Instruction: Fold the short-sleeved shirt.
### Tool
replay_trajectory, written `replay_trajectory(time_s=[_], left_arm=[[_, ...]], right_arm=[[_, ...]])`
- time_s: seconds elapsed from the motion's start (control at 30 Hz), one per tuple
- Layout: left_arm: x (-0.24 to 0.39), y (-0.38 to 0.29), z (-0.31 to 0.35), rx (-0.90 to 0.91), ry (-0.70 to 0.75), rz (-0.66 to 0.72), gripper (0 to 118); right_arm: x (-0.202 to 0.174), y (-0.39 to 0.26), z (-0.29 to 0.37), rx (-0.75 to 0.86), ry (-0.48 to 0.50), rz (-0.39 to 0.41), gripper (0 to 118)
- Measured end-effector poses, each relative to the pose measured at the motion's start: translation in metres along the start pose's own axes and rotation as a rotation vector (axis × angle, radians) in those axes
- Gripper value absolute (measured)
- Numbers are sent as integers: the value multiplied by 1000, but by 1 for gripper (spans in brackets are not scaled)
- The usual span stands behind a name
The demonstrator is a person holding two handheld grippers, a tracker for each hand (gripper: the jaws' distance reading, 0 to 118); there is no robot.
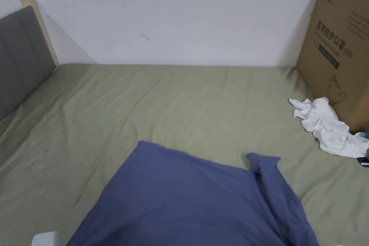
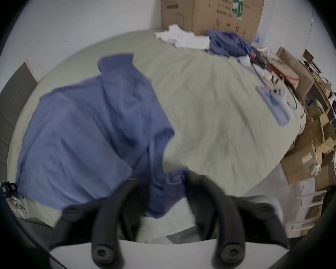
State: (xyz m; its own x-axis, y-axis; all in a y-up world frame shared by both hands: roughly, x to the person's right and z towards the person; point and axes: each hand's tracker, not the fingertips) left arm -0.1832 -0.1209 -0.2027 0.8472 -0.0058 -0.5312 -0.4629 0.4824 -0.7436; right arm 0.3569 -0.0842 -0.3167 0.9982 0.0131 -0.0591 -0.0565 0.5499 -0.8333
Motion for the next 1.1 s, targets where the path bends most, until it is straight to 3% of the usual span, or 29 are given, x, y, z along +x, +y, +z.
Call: replay_trajectory(time_s=[0.03, 0.07, 0.3, 0.47, 0.57, 0.63, 0.67, 0.7, 0.73, 1.1], left_arm=[[5, 4, 14, 40, -26, 22, 98], [10, 10, 25, 82, -47, 27, 104], [60, 61, 120, 456, -151, -17, 104], [92, 79, 165, 677, -161, -43, 103], [104, 81, 171, 794, -164, -92, 83], [113, 79, 175, 836, -179, -121, 48], [117, 78, 176, 843, -188, -127, 29], [119, 80, 175, 838, -211, -134, 6], [123, 79, 175, 839, -246, -138, 0], [153, 130, 128, 656, -294, -210, 0]], right_arm=[[-2, 9, 13, 56, 10, 12, 81], [-4, 17, 26, 106, 15, 18, 86], [-12, 85, 104, 512, 77, 82, 86], [-20, 105, 128, 668, 99, 119, 86], [-28, 107, 130, 709, 99, 135, 83], [-35, 105, 132, 730, 93, 153, 66], [-36, 104, 132, 741, 93, 155, 48], [-37, 104, 131, 746, 92, 148, 17], [-37, 105, 131, 754, 88, 147, 0], [-30, 124, 108, 743, 77, 138, 0]])
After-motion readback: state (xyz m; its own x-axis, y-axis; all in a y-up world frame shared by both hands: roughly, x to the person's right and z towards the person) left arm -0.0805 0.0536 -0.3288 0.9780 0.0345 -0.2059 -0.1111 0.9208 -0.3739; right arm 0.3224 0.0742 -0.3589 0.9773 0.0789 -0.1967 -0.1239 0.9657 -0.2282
